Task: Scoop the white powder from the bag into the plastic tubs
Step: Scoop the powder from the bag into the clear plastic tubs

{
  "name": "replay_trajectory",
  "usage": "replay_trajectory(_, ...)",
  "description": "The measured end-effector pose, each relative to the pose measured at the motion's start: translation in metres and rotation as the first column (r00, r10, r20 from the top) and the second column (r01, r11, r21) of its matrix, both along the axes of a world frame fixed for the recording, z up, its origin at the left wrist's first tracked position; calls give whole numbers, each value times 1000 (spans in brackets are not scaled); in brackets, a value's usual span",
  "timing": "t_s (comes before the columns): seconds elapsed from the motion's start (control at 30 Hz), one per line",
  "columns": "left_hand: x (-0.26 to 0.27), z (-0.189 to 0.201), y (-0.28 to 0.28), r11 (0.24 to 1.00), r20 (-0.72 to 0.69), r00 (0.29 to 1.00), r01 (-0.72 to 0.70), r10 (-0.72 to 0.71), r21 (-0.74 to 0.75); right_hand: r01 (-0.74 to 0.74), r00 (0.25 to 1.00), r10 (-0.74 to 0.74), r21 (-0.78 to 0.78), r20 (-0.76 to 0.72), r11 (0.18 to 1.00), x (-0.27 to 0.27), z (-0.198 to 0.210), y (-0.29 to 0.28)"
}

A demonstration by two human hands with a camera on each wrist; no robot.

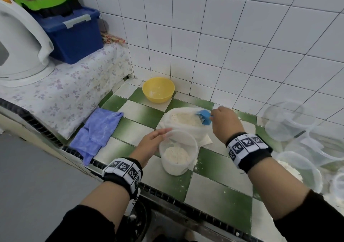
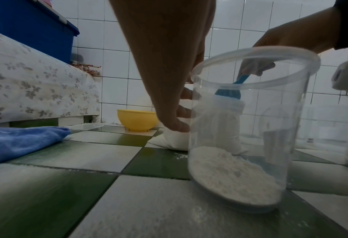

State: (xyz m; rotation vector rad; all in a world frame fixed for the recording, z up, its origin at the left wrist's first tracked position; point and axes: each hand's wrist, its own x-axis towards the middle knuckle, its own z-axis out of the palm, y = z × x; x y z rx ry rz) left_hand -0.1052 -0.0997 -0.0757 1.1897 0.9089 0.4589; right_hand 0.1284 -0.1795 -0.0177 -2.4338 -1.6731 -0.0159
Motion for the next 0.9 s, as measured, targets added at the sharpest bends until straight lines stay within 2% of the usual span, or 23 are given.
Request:
replay_trajectory(0.13, 2, 3, 1, 1000, -1, 1000, -8, 8, -9, -42, 996, 30, -146, -78, 988, 0, -17, 14)
replay_trajectory(0.2, 1, 2, 1, 1000, -4, 1000, -8, 8, -12, -24, 996, 9, -165, -93, 986, -5, -19, 16)
replay_trajectory(0.33, 0, 0, 0, 1000, 9, 1000, 4, -4, -26, 104, 968, -136, -157, -211, 982, -13, -17, 21)
replay_trajectory(0.5, 0, 1, 2, 1000, 2, 1000, 4, -4, -20, 264, 842, -308, -159, -443, 951, -9, -22, 23)
replay_trajectory(0.63, -1, 1, 1, 999, 1, 1000, 9, -9, -30, 312, 777, -372, -202, -508, 928, -6, -22, 20)
replay_trajectory(0.77, 0, 2, 0, 999, 0, 1000, 13, -13, -32, 405, 637, -425, -189, -643, 894, -2, -26, 18)
replay_trajectory(0.9, -1, 2, -1, 999, 5, 1000, 5, -5, -46, 436, 550, -443, -208, -708, 875, 3, -26, 16)
